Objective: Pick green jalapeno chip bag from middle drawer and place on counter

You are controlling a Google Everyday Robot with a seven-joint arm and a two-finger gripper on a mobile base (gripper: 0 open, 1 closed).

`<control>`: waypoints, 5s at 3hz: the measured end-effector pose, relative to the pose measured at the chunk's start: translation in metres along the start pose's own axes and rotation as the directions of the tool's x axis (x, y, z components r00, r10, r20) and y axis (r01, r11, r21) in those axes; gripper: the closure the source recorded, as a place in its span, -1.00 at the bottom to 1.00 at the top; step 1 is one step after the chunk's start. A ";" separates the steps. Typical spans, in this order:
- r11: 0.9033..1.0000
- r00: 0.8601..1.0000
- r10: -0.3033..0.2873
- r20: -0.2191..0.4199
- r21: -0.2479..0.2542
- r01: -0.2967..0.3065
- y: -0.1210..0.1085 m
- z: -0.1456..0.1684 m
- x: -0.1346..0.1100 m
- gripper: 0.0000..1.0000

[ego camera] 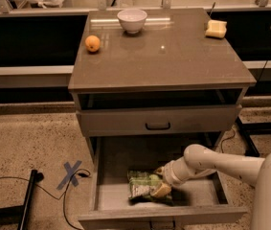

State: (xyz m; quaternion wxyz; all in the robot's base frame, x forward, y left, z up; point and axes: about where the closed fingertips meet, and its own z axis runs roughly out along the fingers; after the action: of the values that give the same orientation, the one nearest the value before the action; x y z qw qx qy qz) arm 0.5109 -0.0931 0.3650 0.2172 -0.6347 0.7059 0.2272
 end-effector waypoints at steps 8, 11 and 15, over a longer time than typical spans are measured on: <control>0.876 0.856 -0.482 0.188 0.117 0.467 0.041 -0.324 -0.237 1.00; 0.884 0.872 -0.463 0.158 0.157 0.441 0.015 -0.383 -0.280 1.00; 0.920 0.951 -0.241 0.195 0.359 0.160 -0.120 -0.476 -0.282 1.00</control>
Offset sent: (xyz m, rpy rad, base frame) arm -0.0096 0.0098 0.0514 0.1808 -0.0812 0.1012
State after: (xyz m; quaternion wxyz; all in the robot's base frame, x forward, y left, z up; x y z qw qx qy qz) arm 0.6500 -0.1635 0.9097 0.4273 -0.6257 0.6346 0.1522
